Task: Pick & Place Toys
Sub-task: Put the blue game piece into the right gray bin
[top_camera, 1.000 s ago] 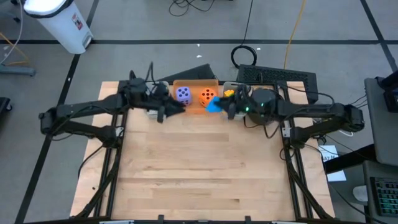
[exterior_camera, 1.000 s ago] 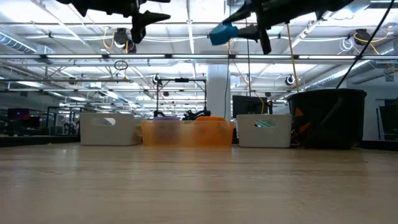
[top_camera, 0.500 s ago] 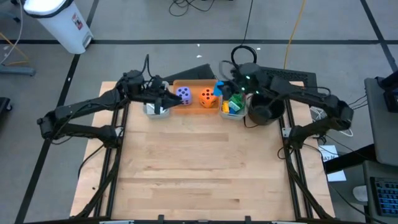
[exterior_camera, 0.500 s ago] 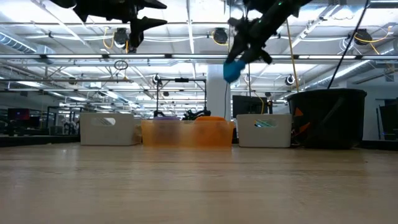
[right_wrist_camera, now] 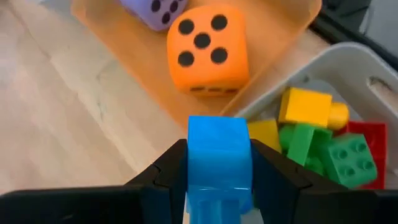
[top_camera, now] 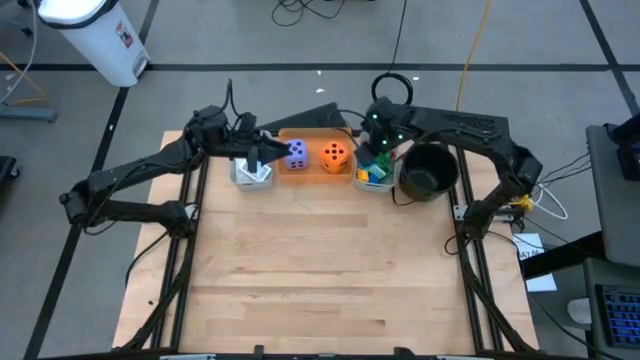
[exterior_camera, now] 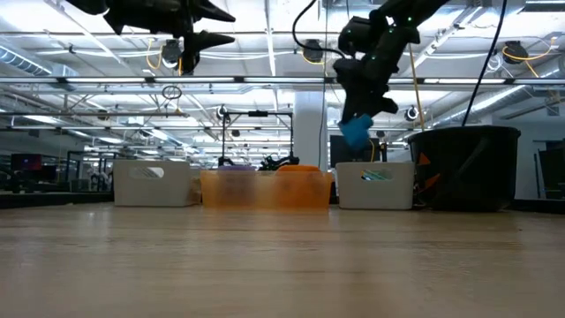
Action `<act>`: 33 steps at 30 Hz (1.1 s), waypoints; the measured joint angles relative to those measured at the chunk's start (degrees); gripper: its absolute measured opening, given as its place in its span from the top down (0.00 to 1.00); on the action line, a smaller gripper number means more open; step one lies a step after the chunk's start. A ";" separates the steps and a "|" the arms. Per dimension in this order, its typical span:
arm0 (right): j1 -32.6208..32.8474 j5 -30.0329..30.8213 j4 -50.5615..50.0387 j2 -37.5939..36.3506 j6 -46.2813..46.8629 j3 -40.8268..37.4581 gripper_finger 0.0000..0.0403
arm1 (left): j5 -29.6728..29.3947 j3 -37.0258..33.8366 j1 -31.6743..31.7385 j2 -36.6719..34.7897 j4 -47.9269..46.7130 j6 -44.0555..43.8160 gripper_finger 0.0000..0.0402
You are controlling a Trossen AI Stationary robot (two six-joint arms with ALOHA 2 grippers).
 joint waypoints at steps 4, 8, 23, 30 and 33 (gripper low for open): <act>-0.64 -1.55 -4.98 -1.75 -1.68 0.04 0.69 | -0.70 0.00 0.40 0.00 -0.01 0.10 0.57; 0.18 0.89 -10.62 -1.78 -3.81 -0.04 0.69 | -1.20 0.00 0.72 0.00 -0.01 0.69 0.57; 3.24 9.18 -8.93 -1.12 -3.22 -5.51 0.69 | -0.33 0.00 0.62 0.02 -2.87 0.04 0.57; 3.48 11.74 -9.07 1.09 -3.46 -5.51 0.69 | 0.05 -0.02 0.62 0.02 -3.54 -0.10 0.57; 3.80 11.74 -8.77 2.32 -3.62 -5.51 0.69 | 0.21 -0.02 0.59 0.02 -3.85 -0.10 0.57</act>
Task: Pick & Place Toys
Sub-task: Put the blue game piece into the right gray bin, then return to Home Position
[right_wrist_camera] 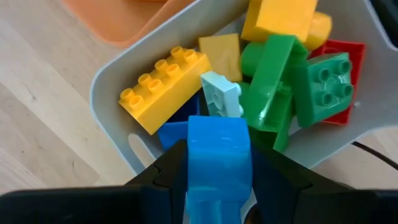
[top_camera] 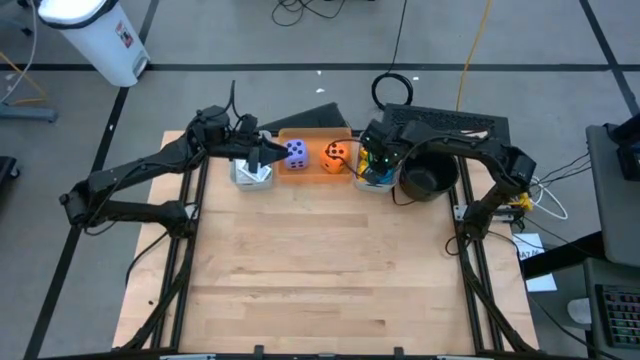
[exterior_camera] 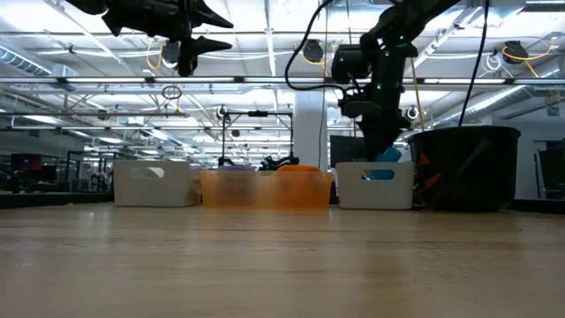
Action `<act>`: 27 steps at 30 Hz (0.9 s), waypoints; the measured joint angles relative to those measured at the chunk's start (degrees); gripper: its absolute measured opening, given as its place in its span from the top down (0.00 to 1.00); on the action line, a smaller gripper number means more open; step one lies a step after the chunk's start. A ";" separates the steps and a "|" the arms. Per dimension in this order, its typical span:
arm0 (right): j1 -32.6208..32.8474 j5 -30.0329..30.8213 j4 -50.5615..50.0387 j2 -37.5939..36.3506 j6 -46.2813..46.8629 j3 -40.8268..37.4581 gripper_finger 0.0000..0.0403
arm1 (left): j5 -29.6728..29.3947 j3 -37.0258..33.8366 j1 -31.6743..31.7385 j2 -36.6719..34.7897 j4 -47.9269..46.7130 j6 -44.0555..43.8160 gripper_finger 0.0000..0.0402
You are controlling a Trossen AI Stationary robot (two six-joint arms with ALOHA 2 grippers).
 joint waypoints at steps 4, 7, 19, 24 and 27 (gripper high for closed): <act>0.21 0.01 0.08 1.42 -0.36 0.00 0.69 | 0.98 0.00 0.02 0.00 -0.44 -0.24 0.57; 0.20 0.00 0.08 2.23 -0.89 0.00 0.69 | 1.51 0.00 0.02 0.02 -0.85 -0.07 0.57; 0.19 -0.04 0.20 2.78 -1.19 0.00 0.56 | 1.49 0.00 0.02 0.02 -1.11 0.17 0.57; 0.19 -0.16 0.46 2.78 -1.17 0.00 0.47 | 1.49 0.00 0.02 0.02 -1.11 0.16 0.57; 0.11 -0.20 0.39 2.38 -1.19 0.00 0.43 | 1.49 0.00 0.02 0.02 -0.84 0.15 0.57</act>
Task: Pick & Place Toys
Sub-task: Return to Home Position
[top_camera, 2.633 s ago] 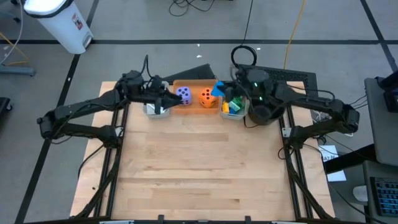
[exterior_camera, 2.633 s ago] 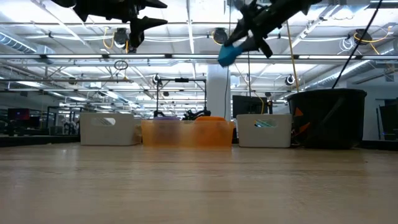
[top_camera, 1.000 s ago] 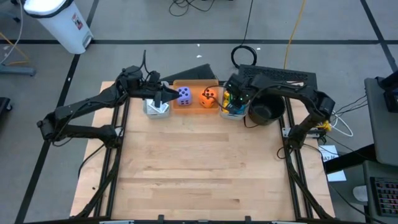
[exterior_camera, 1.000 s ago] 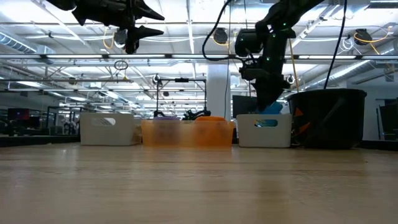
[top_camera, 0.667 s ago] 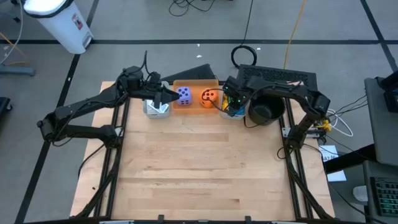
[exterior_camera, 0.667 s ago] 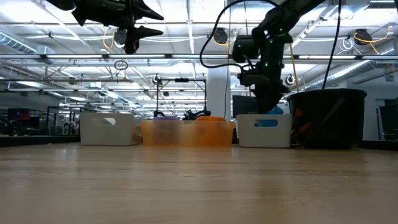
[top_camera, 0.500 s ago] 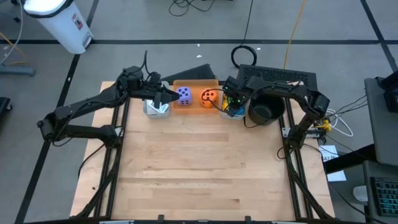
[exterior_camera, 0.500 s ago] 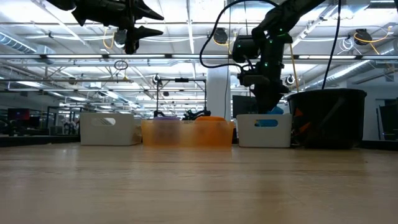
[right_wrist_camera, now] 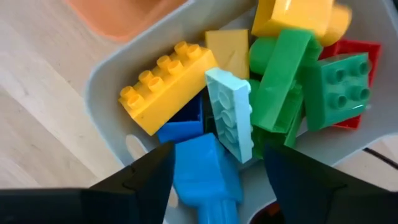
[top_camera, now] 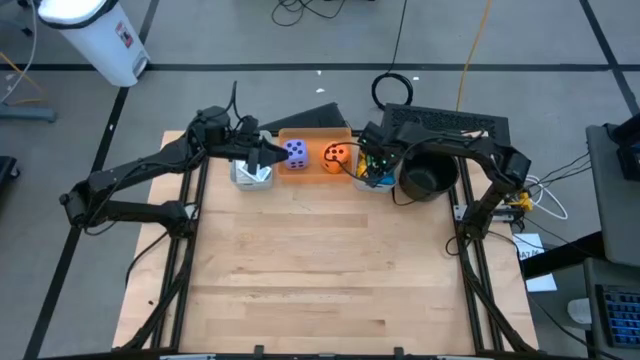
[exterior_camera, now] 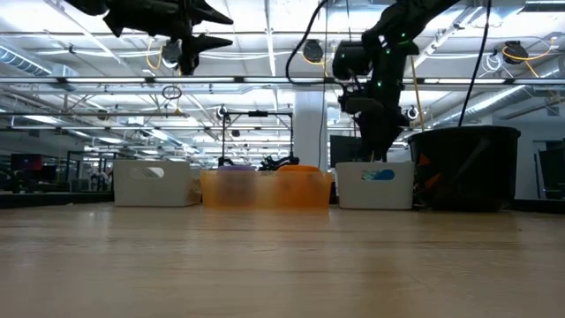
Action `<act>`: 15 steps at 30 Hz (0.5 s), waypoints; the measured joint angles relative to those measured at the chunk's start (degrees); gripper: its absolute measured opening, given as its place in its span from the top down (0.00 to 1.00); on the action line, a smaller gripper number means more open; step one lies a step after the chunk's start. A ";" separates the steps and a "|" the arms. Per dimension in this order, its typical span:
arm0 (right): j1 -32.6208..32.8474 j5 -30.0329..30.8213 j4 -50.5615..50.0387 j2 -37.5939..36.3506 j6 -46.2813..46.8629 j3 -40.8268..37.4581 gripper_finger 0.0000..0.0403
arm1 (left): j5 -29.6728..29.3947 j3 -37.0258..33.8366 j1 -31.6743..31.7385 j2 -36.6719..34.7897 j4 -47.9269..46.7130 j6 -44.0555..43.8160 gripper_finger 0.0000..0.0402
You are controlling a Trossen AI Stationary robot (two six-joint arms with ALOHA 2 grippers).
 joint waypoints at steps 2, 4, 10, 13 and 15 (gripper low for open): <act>-0.06 0.00 0.13 -1.28 0.00 0.00 0.41 | 0.35 -0.04 0.42 0.00 1.48 0.02 0.57; -0.06 -0.02 0.88 -3.00 0.00 0.00 0.40 | 1.57 -0.04 1.75 -0.63 3.77 -0.21 0.57; -0.06 -0.02 8.73 -11.53 0.87 0.01 0.40 | 5.95 -0.05 8.21 -4.99 7.25 -0.44 0.57; 0.03 -0.13 17.02 -16.31 1.42 0.02 0.43 | 7.70 -0.07 12.37 -8.35 7.49 -0.61 0.57; 0.05 -0.46 21.94 -19.68 1.34 0.02 0.44 | 9.20 -0.04 15.22 -10.74 6.82 -0.61 0.57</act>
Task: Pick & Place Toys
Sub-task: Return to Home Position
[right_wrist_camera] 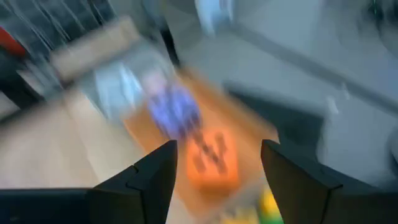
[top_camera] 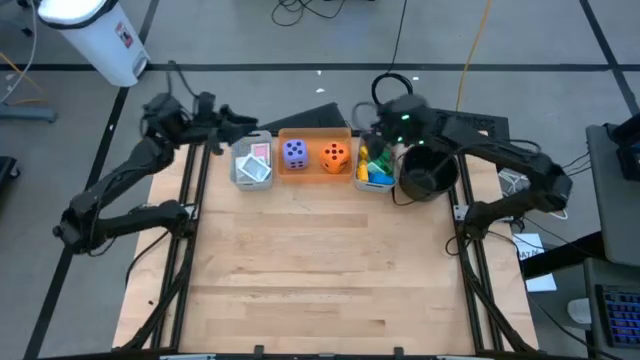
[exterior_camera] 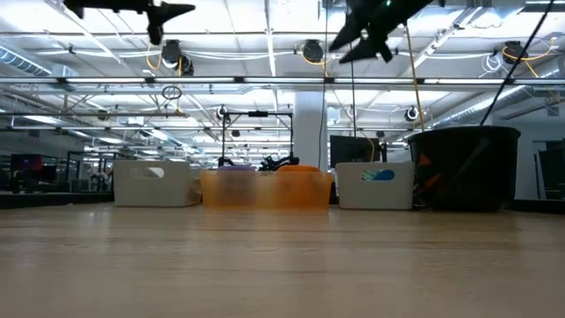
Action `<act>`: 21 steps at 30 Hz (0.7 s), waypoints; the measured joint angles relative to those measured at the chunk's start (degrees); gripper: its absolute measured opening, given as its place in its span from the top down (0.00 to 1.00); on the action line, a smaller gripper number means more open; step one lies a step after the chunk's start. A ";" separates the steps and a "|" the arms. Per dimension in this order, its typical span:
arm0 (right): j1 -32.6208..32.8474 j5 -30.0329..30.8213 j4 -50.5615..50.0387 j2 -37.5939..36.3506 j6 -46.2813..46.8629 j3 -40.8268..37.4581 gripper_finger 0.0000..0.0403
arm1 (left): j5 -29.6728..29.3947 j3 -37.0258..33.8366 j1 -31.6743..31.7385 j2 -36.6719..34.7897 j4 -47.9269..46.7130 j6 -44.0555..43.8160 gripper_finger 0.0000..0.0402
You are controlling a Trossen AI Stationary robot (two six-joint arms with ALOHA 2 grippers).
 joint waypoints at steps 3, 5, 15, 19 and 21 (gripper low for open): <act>0.00 -1.03 8.14 -3.91 -0.03 0.09 0.47 | 2.71 0.00 3.93 -3.46 -1.70 0.00 0.57; 0.00 -0.99 10.61 -6.22 -0.15 0.02 0.49 | 3.30 0.00 6.38 -5.90 -3.64 0.01 0.57; 0.72 -0.74 20.97 -18.50 1.01 -7.61 0.53 | -13.20 -0.02 13.83 -20.97 -23.35 9.64 0.57; 4.43 1.46 36.63 -22.19 1.58 -17.74 0.54 | -19.49 -2.75 12.58 -25.21 -22.72 10.09 0.57; 7.26 3.92 43.95 -22.12 0.41 -21.97 0.55 | -19.80 -6.11 11.51 -26.03 -18.04 7.70 0.57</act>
